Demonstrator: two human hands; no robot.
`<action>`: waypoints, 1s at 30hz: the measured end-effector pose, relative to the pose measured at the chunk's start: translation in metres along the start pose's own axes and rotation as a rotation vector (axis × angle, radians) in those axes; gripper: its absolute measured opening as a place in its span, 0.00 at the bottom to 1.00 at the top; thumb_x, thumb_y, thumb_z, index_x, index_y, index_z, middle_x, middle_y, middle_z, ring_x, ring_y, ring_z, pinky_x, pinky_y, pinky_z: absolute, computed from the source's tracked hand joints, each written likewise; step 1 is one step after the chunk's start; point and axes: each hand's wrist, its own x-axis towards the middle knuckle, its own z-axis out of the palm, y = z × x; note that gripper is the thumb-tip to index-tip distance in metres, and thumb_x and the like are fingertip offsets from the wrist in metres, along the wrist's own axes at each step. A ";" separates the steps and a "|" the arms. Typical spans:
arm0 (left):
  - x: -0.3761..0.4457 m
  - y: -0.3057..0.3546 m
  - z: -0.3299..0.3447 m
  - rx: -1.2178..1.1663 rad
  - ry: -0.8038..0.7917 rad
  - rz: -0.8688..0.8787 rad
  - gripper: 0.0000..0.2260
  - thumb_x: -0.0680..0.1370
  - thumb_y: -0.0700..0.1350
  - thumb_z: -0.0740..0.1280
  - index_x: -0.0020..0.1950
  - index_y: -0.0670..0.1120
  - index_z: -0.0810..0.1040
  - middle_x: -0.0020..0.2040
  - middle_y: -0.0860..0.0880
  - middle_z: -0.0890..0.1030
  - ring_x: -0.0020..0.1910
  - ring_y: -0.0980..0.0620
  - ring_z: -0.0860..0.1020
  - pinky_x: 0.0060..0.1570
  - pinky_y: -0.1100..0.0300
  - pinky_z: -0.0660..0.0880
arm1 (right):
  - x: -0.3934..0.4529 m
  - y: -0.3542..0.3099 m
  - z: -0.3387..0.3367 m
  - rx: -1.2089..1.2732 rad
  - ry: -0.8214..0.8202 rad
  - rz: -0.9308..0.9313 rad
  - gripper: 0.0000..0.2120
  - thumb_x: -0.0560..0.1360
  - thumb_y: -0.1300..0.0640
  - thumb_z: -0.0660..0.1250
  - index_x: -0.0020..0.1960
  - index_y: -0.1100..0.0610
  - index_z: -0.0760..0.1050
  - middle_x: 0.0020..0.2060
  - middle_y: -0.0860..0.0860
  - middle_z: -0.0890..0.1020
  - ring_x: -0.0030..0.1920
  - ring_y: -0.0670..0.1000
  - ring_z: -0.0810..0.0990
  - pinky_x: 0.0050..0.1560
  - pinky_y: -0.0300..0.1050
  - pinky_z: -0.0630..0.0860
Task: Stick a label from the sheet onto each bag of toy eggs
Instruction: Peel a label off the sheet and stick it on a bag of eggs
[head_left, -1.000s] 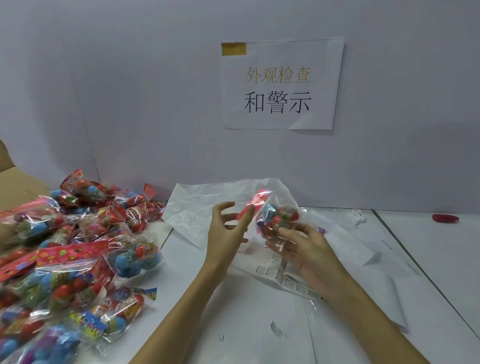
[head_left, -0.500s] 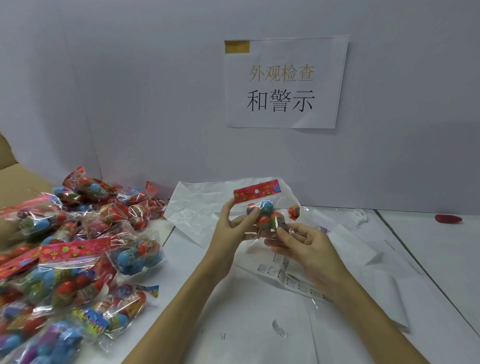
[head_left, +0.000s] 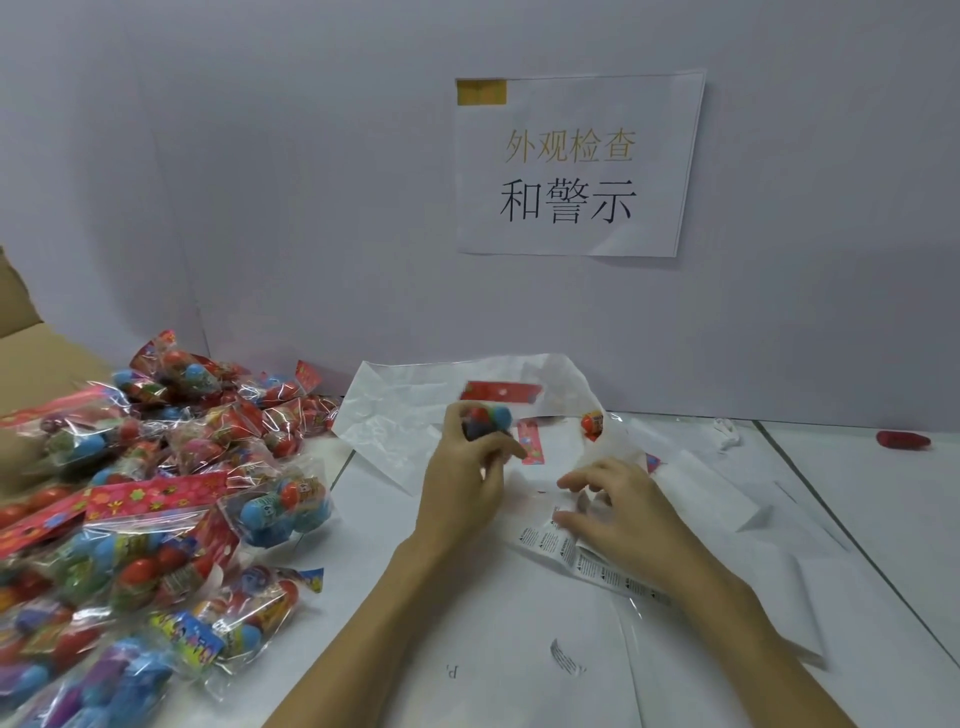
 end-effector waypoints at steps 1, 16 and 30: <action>-0.001 0.000 0.001 0.024 -0.056 0.041 0.09 0.79 0.34 0.70 0.46 0.47 0.87 0.64 0.51 0.71 0.55 0.53 0.80 0.52 0.55 0.80 | 0.001 0.000 0.001 -0.028 0.000 -0.012 0.14 0.74 0.47 0.78 0.59 0.46 0.83 0.54 0.40 0.78 0.59 0.45 0.74 0.60 0.38 0.70; -0.003 -0.013 0.006 0.042 -0.391 0.221 0.03 0.79 0.48 0.75 0.49 0.49 0.86 0.71 0.49 0.66 0.66 0.45 0.73 0.63 0.48 0.75 | 0.002 0.004 0.008 -0.065 0.014 -0.086 0.08 0.77 0.51 0.75 0.56 0.47 0.85 0.52 0.43 0.83 0.56 0.45 0.75 0.56 0.35 0.69; -0.002 -0.020 0.009 0.032 -0.379 0.197 0.06 0.80 0.44 0.73 0.50 0.42 0.86 0.71 0.44 0.68 0.66 0.41 0.73 0.63 0.44 0.74 | -0.001 0.003 -0.005 0.104 -0.008 -0.031 0.07 0.78 0.56 0.75 0.53 0.45 0.87 0.45 0.39 0.87 0.50 0.38 0.83 0.52 0.28 0.76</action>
